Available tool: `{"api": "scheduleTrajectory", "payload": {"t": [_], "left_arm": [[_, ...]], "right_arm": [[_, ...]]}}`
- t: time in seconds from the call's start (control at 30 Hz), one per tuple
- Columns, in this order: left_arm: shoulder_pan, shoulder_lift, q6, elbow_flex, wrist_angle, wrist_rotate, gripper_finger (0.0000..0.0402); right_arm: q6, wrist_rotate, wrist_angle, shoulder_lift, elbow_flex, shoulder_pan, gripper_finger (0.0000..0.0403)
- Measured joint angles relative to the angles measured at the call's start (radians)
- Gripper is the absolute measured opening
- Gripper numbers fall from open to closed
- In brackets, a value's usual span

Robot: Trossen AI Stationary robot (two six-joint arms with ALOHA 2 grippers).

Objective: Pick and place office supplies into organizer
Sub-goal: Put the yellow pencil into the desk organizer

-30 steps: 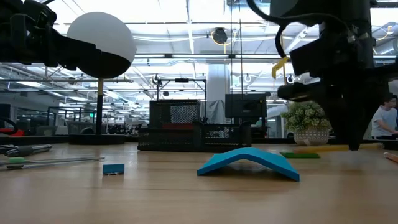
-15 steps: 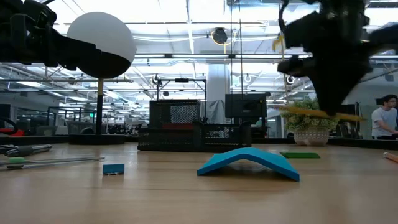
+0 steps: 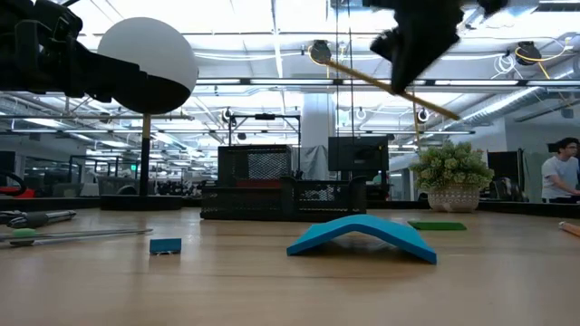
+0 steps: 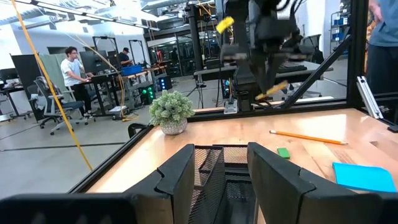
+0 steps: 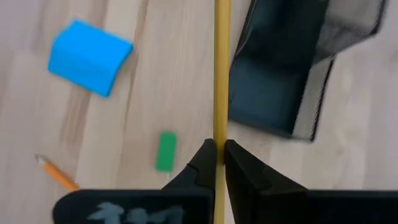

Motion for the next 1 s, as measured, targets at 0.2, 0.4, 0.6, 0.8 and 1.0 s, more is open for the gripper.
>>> {"api": "scheduleTrajectory", "payload": {"t": [0.2, 0.4, 0.6, 0.8, 1.0], "left_arm": [[0.000, 0.000, 0.000, 0.000, 0.000, 0.000, 0.0154], [0.000, 0.000, 0.000, 0.000, 0.000, 0.000, 0.0154], [0.000, 0.000, 0.000, 0.000, 0.000, 0.000, 0.0154], [0.000, 0.000, 0.000, 0.000, 0.000, 0.000, 0.0154], [0.000, 0.000, 0.000, 0.000, 0.000, 0.000, 0.0154]], "right_arm": [[-0.007, 0.001, 0.079, 0.000, 0.077, -0.043, 0.0009], [-0.005, -0.003, 0.244, 0.000, 0.116, -0.092, 0.0009], [-0.008, -0.006, 0.412, 0.000, 0.127, -0.124, 0.0009], [-0.046, -0.048, 0.558, 0.000, 0.127, -0.153, 0.0009], [-0.036, -0.059, 0.672, 0.000, 0.127, -0.176, 0.0009]]}}
